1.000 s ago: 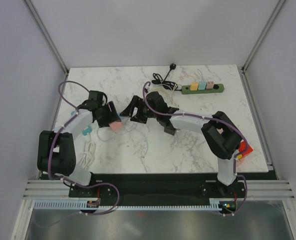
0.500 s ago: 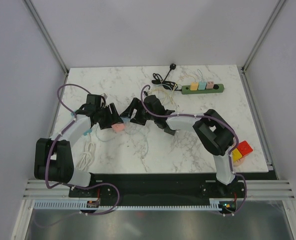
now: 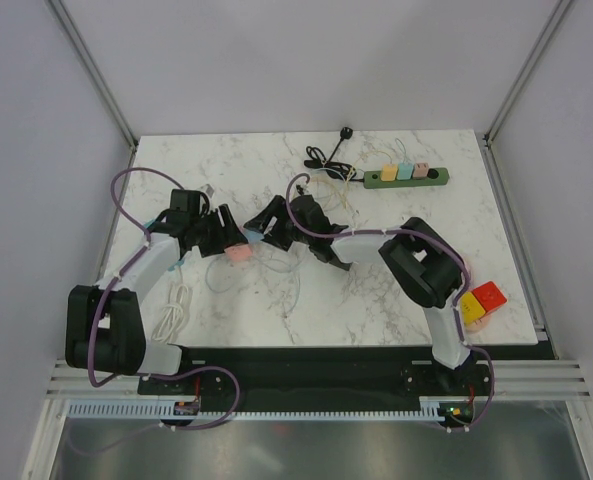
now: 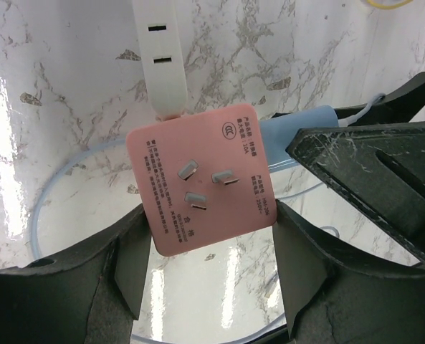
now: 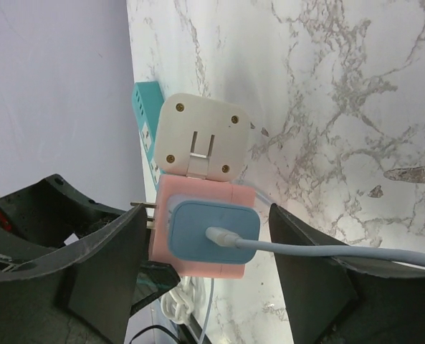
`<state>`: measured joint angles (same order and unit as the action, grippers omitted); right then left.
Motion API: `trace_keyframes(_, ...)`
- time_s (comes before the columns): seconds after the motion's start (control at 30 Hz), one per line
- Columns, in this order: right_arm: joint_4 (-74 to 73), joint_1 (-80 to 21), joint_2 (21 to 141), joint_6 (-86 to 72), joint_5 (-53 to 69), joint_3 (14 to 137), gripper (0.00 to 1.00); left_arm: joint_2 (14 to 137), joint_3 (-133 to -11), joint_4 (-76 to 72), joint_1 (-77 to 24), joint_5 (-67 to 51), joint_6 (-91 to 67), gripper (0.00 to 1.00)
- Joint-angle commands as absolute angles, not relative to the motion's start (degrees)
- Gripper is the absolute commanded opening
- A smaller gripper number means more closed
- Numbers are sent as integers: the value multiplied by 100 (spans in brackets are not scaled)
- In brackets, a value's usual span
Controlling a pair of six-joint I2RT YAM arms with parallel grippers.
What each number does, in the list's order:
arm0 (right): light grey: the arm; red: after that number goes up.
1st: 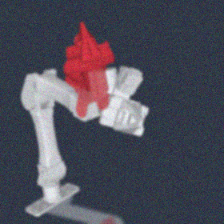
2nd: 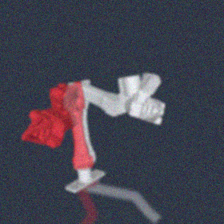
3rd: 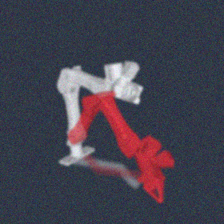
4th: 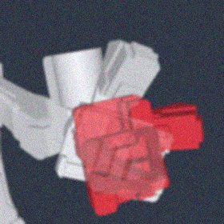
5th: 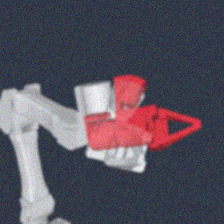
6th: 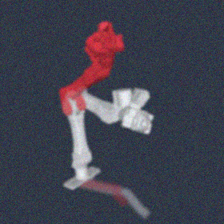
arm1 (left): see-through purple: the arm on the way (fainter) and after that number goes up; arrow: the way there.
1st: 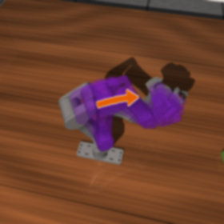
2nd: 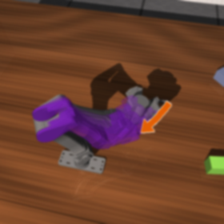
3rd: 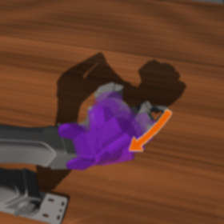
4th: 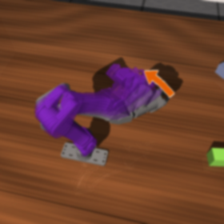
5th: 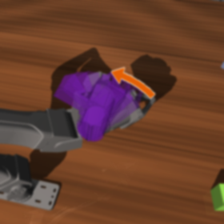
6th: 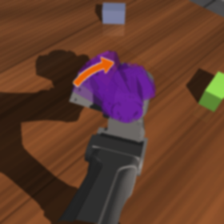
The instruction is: Pull the plug off the socket
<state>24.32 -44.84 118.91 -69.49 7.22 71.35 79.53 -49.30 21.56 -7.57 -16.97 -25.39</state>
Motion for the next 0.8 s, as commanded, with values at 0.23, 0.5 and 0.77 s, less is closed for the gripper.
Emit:
trace_keyframes(0.23,3067,-4535,12190,-7304,624,7031,59,7682,-4922,1749,-773,-1960,-2417,2)
trace_keyframes(0.5,3498,-4535,12331,-7549,659,6996,20,7594,-4869,1749,-773,-1732,-2496,2)
trace_keyframes(0.77,3989,-4316,12094,-7910,237,6443,0,6849,-4597,1811,-773,-434,-2733,2)
